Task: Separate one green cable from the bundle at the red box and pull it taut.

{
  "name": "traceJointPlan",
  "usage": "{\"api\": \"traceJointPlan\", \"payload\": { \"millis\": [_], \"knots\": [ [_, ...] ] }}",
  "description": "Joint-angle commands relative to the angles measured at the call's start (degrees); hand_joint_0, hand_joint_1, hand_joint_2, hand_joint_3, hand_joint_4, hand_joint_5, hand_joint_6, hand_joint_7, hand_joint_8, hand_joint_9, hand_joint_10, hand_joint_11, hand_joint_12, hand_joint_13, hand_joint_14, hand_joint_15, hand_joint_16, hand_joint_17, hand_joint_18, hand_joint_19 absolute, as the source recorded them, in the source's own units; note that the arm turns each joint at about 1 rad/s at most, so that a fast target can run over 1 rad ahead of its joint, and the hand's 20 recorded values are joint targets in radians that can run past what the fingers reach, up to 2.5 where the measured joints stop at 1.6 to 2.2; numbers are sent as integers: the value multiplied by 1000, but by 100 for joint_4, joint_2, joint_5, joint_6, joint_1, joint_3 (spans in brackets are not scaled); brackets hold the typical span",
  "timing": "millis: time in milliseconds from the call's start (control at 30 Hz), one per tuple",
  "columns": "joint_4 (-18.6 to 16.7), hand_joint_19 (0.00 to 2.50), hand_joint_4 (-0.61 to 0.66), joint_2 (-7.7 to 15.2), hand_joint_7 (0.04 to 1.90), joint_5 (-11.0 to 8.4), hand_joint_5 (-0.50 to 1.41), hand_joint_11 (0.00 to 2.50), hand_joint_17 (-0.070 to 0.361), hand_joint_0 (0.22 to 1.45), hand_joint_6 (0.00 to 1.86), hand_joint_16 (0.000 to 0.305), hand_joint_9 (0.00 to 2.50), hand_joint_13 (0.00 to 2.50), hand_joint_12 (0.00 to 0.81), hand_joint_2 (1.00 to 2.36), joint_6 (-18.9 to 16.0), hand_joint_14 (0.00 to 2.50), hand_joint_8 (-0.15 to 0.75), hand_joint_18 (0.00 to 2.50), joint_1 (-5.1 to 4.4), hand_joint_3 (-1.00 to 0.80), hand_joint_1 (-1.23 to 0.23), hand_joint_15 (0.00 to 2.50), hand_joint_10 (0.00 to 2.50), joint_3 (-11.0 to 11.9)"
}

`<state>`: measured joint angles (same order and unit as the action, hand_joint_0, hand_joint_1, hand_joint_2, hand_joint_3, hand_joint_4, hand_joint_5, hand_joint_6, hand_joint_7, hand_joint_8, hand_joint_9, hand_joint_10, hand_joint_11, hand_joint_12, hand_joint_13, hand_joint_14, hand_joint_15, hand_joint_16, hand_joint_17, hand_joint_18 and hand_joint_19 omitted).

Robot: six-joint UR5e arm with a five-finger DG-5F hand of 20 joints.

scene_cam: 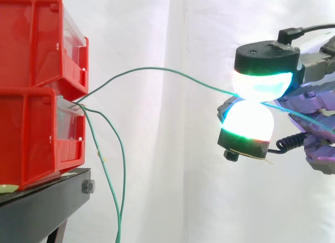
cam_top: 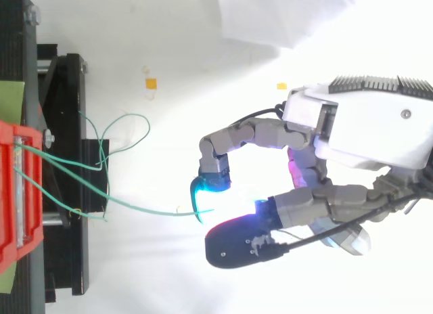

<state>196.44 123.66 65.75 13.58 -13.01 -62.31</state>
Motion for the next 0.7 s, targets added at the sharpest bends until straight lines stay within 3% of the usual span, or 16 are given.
{"api": "traceJointPlan", "payload": {
  "millis": [0,67,167,233,300,500,667],
  "knots": [
    [0,839,-4,0,1297,-1,152,609,124,460,502,55,2270,1760,408,1000,5,22,162,1287,0,-500,-436,762,22,0],
    [0,785,20,0,1297,-1,154,535,144,402,502,64,2280,1796,425,1000,5,20,168,1366,0,-500,-220,721,19,0],
    [0,846,-13,0,1292,-1,152,546,127,442,502,56,2255,1752,402,1000,-4,20,128,1268,0,-500,-76,742,20,0],
    [0,872,-40,0,1286,-9,151,562,115,499,501,51,2264,1727,390,1000,-13,23,112,1221,0,-500,-79,750,23,0],
    [0,876,-46,0,1285,-9,151,583,107,537,501,48,2271,1723,381,1000,-22,23,96,1206,0,-500,-109,756,21,0],
    [0,898,-46,0,1270,-18,152,667,89,678,502,39,2309,1718,398,1000,-30,22,44,1225,0,-500,-408,744,26,0],
    [-9,900,-47,0,1263,-18,154,682,85,719,502,38,2315,1713,396,1000,-30,23,51,1246,0,-500,-501,737,27,0]
  ]
}}
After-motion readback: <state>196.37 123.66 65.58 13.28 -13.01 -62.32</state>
